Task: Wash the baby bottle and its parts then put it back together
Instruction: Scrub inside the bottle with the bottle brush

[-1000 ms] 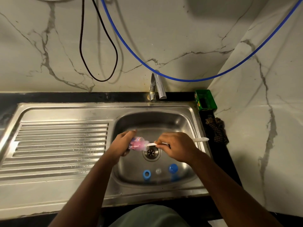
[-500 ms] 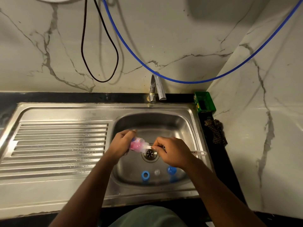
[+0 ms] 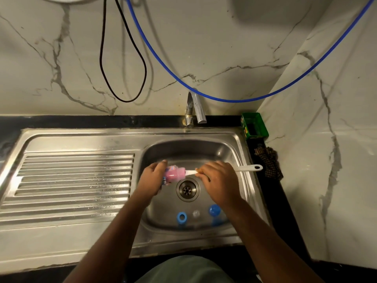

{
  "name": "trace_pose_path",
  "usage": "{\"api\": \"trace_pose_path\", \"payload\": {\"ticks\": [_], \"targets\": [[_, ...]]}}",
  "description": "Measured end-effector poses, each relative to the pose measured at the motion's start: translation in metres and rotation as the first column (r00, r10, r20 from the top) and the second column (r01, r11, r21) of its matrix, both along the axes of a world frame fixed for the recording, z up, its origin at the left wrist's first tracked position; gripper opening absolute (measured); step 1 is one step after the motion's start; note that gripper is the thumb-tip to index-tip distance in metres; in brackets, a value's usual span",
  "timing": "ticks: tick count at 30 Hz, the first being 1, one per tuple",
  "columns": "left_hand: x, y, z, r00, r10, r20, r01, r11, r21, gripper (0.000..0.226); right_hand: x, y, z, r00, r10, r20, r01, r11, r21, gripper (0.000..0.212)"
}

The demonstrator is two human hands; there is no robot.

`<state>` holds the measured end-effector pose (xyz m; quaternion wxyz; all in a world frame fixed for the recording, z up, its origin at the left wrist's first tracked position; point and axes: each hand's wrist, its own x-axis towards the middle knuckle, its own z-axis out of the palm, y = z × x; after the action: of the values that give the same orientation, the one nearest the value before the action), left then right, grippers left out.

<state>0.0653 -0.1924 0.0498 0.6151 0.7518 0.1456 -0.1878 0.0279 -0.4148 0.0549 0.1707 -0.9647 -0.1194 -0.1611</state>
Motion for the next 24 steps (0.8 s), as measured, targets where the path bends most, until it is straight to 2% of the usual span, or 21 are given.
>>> {"api": "trace_pose_path", "payload": {"ticks": [2, 3, 5, 7, 8, 9, 11, 12, 15, 17, 18, 20, 22, 24], "targets": [[-0.001, -0.009, 0.0, 1.0, -0.013, 0.011, 0.013, 1.0, -0.011, 0.036, -0.003, 0.012, -0.004, 0.999, -0.033, 0.012, 0.034, 0.998, -0.05, 0.015], [0.0, -0.008, 0.0, 0.999, -0.024, 0.024, 0.024, 1.0, 0.005, 0.035, -0.006, 0.016, -0.007, 0.998, -0.053, -0.044, 0.051, 0.997, -0.05, 0.02], [0.006, -0.001, 0.0, 0.996, -0.059, 0.068, 0.055, 0.997, 0.059, 0.036, -0.008, 0.013, -0.006, 0.935, -0.053, -0.351, 0.064, 0.998, 0.02, 0.029], [0.008, 0.008, -0.002, 0.997, -0.046, 0.067, 0.041, 0.997, 0.071, 0.038, -0.004, 0.0, 0.002, 0.783, 0.064, -0.618, 0.083, 0.975, 0.207, 0.036], [0.008, 0.01, -0.004, 0.999, -0.008, 0.041, 0.006, 0.999, 0.043, 0.038, -0.002, -0.007, 0.009, 0.757, 0.095, -0.647, 0.072, 0.971, 0.227, 0.037], [0.007, 0.011, -0.006, 0.999, 0.032, 0.014, -0.032, 0.999, 0.023, 0.037, 0.003, -0.014, 0.013, 0.762, 0.08, -0.642, 0.041, 0.985, 0.17, 0.035], [0.006, 0.008, -0.008, 0.997, 0.058, -0.049, -0.058, 0.998, 0.018, 0.037, 0.008, -0.019, 0.017, 0.819, 0.023, -0.573, -0.004, 0.999, 0.035, 0.026], [0.005, 0.004, -0.008, 0.996, 0.037, -0.077, -0.035, 0.999, 0.02, 0.038, 0.009, -0.015, 0.017, 0.824, 0.046, -0.565, -0.008, 0.998, 0.07, 0.024], [0.001, -0.01, -0.006, 0.991, -0.06, -0.117, 0.059, 0.998, -0.015, 0.042, 0.004, 0.009, 0.012, 0.782, 0.128, -0.61, 0.002, 0.978, 0.207, 0.063], [0.001, -0.006, -0.001, 0.98, -0.17, -0.107, 0.167, 0.985, -0.036, 0.044, 0.001, 0.01, 0.0, 0.805, 0.119, -0.582, -0.029, 0.987, 0.161, 0.066], [0.001, -0.001, 0.0, 0.957, -0.284, -0.061, 0.284, 0.959, -0.009, 0.038, 0.001, 0.006, -0.001, 0.823, 0.097, -0.56, -0.03, 0.991, 0.128, 0.063], [0.003, 0.011, 0.002, 0.838, -0.543, 0.05, 0.534, 0.836, 0.128, 0.012, 0.001, -0.003, -0.003, 0.838, 0.058, -0.542, -0.031, 0.998, 0.059, 0.059], [0.005, 0.013, -0.001, 0.7, -0.71, 0.078, 0.67, 0.691, 0.272, 0.041, 0.002, -0.004, -0.003, 0.818, 0.069, -0.571, -0.03, 0.997, 0.077, 0.058], [0.004, 0.003, -0.003, 0.622, -0.779, 0.081, 0.664, 0.58, 0.472, 0.065, 0.004, 0.004, 0.0, 0.787, 0.139, -0.601, -0.062, 0.987, 0.147, 0.055]]}}
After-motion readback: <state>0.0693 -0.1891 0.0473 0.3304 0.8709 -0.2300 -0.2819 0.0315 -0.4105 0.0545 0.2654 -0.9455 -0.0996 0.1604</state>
